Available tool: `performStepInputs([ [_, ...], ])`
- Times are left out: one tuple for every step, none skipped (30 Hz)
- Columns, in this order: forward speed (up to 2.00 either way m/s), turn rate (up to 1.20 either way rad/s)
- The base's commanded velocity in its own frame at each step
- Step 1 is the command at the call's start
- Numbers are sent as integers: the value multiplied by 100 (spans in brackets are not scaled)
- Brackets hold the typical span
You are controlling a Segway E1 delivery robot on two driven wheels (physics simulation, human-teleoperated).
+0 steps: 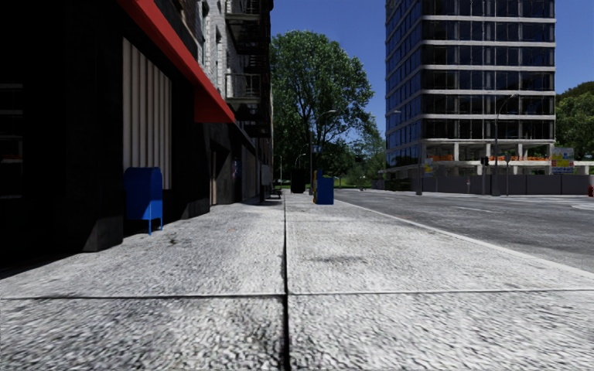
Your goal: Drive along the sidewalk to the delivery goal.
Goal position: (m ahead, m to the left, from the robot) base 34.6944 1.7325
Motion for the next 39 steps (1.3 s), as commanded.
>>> performStepInputs([
  [200,0],
  [200,0],
  [200,0],
  [200,0],
  [200,0],
  [200,0],
  [200,0],
  [200,0],
  [200,0],
  [200,0],
  [200,0],
  [200,0],
  [200,0],
  [200,0],
  [200,0],
  [200,0],
  [200,0],
  [200,0],
  [200,0],
  [200,0],
  [200,0],
  [200,0],
  [200,0],
  [200,0],
  [200,0],
  [200,0],
  [200,0],
  [200,0],
  [200,0],
  [200,0],
  [200,0],
  [200,0],
  [200,0],
  [200,0],
  [200,0],
  [200,0],
  [200,0],
  [200,0],
  [200,0],
])
